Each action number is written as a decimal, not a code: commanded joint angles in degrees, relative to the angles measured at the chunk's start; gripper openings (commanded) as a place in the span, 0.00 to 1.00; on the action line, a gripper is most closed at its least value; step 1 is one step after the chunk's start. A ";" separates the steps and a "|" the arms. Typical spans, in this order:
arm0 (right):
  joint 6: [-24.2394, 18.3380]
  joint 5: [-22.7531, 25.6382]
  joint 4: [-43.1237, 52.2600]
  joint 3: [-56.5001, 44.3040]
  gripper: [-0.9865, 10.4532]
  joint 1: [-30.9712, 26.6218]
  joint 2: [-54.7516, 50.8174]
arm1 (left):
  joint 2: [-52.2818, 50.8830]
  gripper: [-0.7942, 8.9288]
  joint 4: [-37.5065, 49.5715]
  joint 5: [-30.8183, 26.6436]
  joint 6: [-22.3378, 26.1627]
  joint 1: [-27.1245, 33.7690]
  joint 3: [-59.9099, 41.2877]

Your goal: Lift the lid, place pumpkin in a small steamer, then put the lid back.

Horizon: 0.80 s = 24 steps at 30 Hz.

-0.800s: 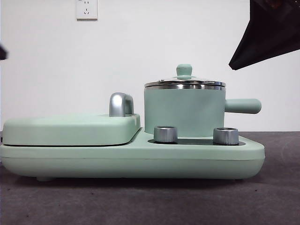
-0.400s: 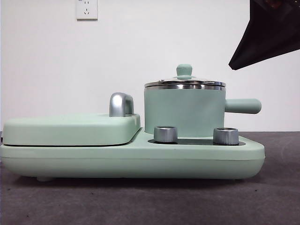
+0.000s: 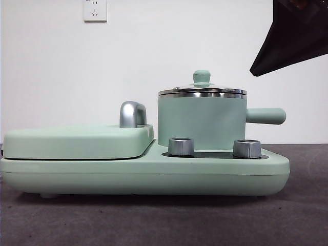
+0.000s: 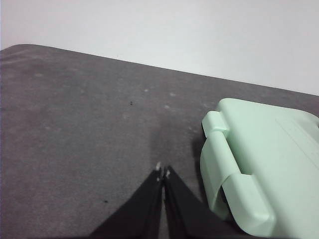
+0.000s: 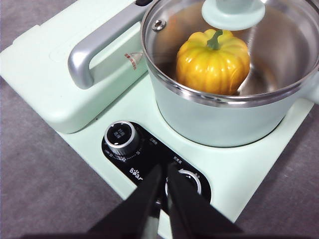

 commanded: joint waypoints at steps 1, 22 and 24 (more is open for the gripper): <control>0.20 -0.13 0.76 0.98 0.10 0.35 0.31 | -0.09 0.09 0.66 -0.11 -0.68 0.15 -1.16; -10.27 8.46 10.73 -7.78 0.10 -7.04 -9.11 | -0.09 0.09 0.63 -0.11 -0.68 0.15 -1.16; -9.77 8.48 14.03 -12.63 0.10 -10.75 -13.90 | -0.09 0.09 0.63 -0.11 -0.68 0.15 -1.16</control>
